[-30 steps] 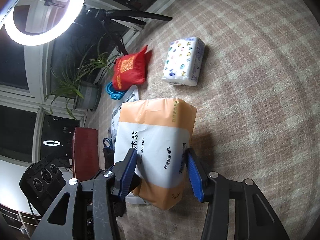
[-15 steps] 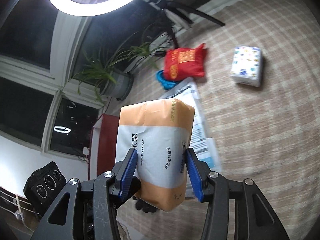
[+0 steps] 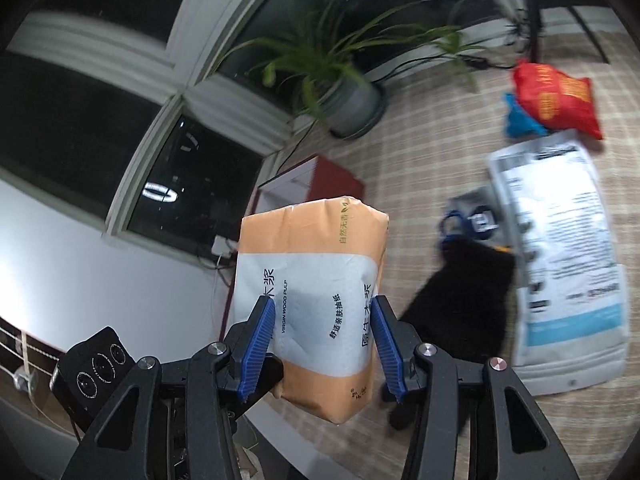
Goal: Organize soft objects
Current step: 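Carry the tissue pack with both grippers into the red-and-white box, then open both grippers to release the pack and withdraw from the box, then move both grippers to the white medical mask bag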
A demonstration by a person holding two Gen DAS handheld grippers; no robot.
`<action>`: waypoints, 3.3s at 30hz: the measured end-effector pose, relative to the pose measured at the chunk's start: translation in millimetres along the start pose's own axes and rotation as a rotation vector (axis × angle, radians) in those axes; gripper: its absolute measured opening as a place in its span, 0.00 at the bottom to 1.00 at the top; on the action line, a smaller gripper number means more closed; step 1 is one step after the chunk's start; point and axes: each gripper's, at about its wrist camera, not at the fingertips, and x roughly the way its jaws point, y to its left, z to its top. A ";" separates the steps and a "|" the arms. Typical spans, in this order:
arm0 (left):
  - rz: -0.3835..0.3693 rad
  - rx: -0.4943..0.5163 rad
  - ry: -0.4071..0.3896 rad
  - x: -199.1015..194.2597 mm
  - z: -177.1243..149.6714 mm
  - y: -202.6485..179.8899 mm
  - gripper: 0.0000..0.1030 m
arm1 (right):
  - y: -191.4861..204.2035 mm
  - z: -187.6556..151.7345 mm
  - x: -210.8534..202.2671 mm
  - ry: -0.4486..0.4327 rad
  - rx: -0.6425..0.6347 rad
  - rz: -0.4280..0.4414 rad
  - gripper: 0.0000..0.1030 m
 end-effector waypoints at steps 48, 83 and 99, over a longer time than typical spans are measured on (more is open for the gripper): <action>0.233 -0.237 -0.127 -98.2 -10.6 179.9 0.45 | 116.9 -12.8 124.0 0.081 -0.251 -0.060 0.50; -0.026 -0.126 0.108 41.3 -30.4 -27.9 0.61 | -117.3 24.3 -82.0 -0.094 -0.279 -0.405 0.78; -0.073 -0.149 0.265 128.8 -56.0 -65.3 0.60 | -186.9 42.3 -58.3 0.064 -0.176 -0.326 0.75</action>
